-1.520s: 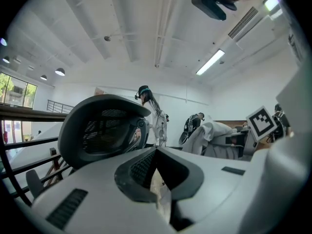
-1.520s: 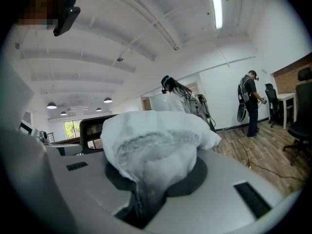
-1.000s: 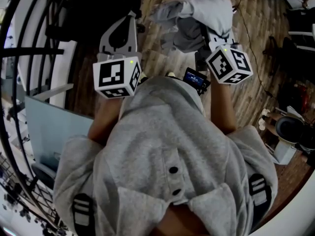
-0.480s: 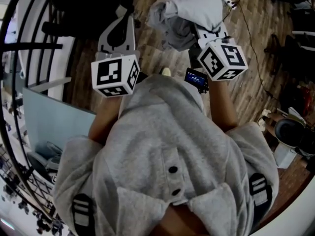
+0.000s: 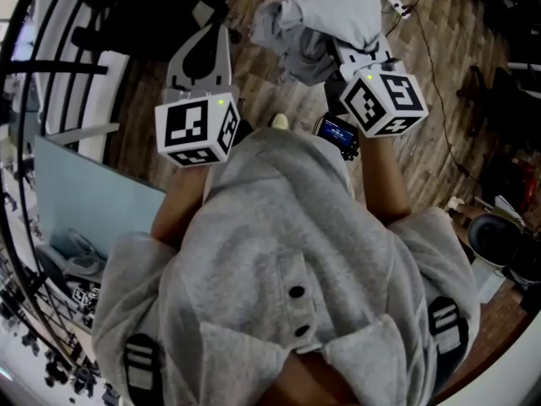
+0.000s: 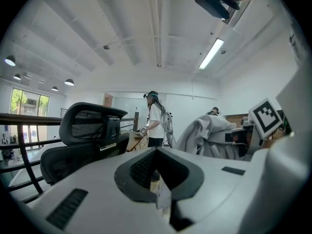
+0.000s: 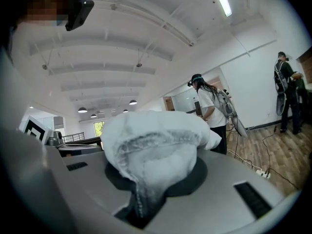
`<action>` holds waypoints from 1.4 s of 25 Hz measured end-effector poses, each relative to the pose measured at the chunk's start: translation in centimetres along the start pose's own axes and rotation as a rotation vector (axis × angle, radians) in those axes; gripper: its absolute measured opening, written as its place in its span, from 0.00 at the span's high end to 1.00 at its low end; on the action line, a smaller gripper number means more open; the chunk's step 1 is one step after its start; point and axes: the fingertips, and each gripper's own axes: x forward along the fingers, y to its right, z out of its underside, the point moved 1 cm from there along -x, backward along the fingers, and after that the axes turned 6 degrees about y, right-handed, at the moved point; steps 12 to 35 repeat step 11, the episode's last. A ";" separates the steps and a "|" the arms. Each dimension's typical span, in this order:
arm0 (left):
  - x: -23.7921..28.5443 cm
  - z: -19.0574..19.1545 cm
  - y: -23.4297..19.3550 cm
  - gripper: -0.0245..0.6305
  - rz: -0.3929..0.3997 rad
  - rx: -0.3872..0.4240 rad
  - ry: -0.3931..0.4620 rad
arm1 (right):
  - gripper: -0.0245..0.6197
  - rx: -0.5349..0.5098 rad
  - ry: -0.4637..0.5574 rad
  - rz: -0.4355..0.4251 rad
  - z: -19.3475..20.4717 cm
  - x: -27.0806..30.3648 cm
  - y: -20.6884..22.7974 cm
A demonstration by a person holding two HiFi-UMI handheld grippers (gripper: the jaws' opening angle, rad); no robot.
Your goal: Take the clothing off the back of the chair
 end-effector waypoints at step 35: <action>-0.6 0.3 2.1 0.95 -0.029 0.007 0.015 | 0.80 0.006 0.007 -0.028 -0.2 -0.9 1.4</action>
